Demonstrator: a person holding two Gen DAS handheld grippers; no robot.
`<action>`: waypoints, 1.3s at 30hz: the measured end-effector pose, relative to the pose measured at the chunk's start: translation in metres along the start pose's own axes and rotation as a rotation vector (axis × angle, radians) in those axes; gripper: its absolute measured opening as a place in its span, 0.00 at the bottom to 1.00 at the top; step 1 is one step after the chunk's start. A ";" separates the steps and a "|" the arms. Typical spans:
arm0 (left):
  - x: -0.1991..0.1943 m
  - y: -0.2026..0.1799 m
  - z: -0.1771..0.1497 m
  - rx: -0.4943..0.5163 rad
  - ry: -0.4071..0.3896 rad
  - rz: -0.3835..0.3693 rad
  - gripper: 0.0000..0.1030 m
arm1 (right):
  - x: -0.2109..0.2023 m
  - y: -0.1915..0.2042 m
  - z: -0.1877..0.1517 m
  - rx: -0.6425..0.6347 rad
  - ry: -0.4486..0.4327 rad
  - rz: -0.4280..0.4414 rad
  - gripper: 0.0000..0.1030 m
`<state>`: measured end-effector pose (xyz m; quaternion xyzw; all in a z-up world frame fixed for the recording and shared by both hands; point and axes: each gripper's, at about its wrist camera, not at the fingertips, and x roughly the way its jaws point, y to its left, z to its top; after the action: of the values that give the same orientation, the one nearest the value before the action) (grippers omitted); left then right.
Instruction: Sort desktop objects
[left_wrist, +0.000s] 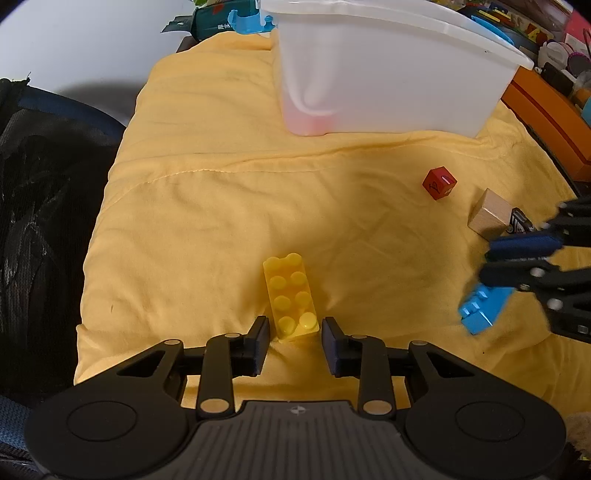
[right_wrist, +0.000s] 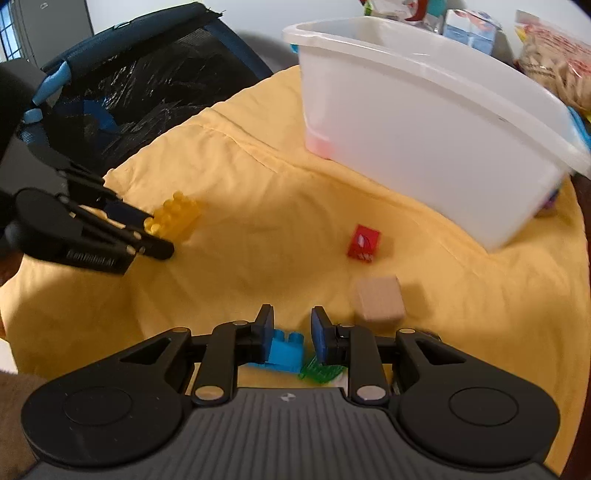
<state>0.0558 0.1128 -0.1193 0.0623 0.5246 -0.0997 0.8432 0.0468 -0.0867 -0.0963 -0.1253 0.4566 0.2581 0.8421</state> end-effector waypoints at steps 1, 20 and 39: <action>0.000 0.000 0.000 -0.001 0.001 0.001 0.34 | -0.004 -0.001 -0.002 0.002 0.001 -0.001 0.27; 0.001 -0.002 0.001 0.059 0.014 -0.009 0.40 | 0.019 0.027 0.010 -0.475 0.149 0.086 0.48; 0.003 0.000 0.002 0.031 0.015 -0.005 0.42 | 0.022 0.053 -0.006 -0.254 -0.007 -0.147 0.49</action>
<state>0.0582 0.1119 -0.1210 0.0751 0.5296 -0.1094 0.8378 0.0229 -0.0382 -0.1165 -0.2629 0.4069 0.2516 0.8379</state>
